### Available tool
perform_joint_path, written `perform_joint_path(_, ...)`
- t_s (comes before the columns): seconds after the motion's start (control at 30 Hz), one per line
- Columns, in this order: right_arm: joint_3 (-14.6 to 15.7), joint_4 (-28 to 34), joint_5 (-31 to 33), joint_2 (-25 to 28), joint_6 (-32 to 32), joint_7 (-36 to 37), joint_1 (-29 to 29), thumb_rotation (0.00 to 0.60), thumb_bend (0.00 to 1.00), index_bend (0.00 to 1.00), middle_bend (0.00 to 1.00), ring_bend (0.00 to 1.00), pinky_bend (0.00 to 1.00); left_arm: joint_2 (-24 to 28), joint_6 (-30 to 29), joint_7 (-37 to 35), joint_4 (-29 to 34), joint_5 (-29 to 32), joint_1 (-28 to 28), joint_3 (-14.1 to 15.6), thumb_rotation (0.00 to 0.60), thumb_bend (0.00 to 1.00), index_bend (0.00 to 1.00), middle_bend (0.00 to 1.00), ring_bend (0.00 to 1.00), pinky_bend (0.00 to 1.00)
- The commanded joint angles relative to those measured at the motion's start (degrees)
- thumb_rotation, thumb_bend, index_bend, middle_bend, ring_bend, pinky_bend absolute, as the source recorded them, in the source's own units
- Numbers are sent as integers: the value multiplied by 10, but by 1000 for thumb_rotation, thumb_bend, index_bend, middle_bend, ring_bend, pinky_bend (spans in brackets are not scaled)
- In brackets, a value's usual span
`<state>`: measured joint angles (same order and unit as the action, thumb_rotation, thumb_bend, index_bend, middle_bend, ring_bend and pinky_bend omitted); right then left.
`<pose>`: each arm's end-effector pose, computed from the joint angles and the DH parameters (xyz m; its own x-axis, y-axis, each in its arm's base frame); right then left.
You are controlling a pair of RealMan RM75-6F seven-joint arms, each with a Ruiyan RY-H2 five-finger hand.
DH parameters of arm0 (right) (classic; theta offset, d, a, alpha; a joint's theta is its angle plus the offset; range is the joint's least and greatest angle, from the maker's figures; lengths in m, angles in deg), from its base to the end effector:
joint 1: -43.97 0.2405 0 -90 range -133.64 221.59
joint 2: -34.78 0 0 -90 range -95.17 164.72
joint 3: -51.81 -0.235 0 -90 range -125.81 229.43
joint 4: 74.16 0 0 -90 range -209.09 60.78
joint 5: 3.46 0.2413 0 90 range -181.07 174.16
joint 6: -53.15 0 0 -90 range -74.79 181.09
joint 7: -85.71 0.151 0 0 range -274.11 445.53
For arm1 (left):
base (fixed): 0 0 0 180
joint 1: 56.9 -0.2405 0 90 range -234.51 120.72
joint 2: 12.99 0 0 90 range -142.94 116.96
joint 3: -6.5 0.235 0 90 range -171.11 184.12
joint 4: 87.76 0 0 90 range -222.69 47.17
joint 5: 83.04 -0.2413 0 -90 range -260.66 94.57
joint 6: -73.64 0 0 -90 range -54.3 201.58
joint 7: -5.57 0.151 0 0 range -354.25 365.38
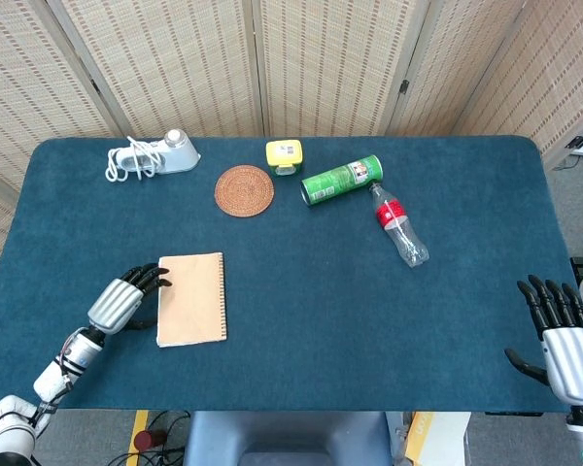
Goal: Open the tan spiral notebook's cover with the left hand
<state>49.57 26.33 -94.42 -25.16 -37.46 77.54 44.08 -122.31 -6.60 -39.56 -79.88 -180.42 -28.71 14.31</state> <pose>-0.2779 -0.1606 0.1368 0.4645 0.0528 0.8840 -0.8846 -0.0183 0.4660 -0.3258 0.3319 0.0053 0.4264 0.1268 0.8956 0.8091 -0.4960 -0.3150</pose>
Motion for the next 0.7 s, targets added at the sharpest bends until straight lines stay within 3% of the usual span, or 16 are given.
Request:
perform_joint_path(0.03,-1,-1,3,0,0,3,-1,600,206,0,66,6,8,-6,1,-3,-3,4,2,-3,600,253,305,213,151,240)
perform_joint_path(0.7,-4,-17,14,-10,9,20,3,600,206,0,66,6,8,-22,1,-20,6,5,26,-3,600,539,321,197,149,240)
